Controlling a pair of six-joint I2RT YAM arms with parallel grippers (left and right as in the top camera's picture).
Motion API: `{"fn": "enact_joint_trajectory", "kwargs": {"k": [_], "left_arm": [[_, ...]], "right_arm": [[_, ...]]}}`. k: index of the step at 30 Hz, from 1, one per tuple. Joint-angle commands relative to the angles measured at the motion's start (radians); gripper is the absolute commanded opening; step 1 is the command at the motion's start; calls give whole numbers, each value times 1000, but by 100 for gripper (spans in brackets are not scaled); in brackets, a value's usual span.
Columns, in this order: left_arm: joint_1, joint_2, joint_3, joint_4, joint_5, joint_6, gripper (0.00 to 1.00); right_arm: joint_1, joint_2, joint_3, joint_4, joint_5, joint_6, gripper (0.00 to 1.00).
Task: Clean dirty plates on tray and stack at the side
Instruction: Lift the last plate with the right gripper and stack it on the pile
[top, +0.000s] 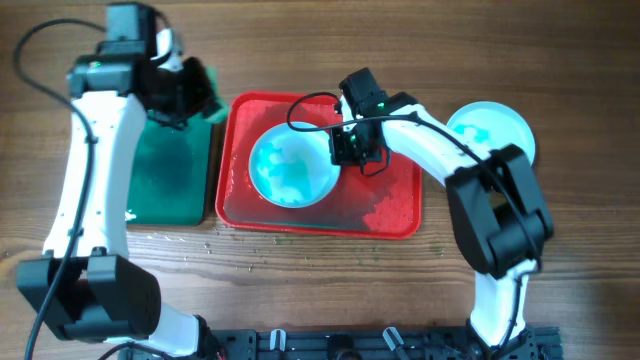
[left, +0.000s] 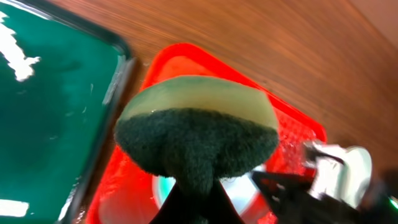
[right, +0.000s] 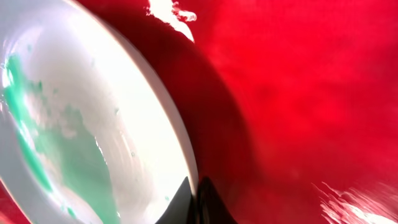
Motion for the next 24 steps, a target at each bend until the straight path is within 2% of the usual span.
{"fn": "enact_joint_trajectory", "kwargs": {"k": [1, 4, 8, 14, 16, 20, 22, 24], "left_arm": [[46, 20, -23, -41, -44, 25, 4], [47, 25, -41, -33, -56, 24, 4], [47, 31, -41, -32, -82, 24, 4], [47, 31, -41, -32, -82, 21, 4], [47, 31, -41, -31, -82, 21, 4], [47, 32, -41, -25, -82, 21, 4], [47, 32, -41, -24, -82, 21, 4], [47, 32, -41, -21, -82, 21, 4]], "right_arm": [[40, -186, 5, -71, 370, -28, 4], [172, -277, 5, -162, 819, -28, 4], [401, -280, 5, -243, 1281, 26, 4], [595, -280, 5, -228, 1735, 27, 4], [617, -280, 5, -218, 1803, 23, 4], [622, -280, 5, -193, 1801, 30, 5], [612, -280, 5, -172, 1712, 35, 4], [572, -280, 5, -168, 1490, 35, 4]]}}
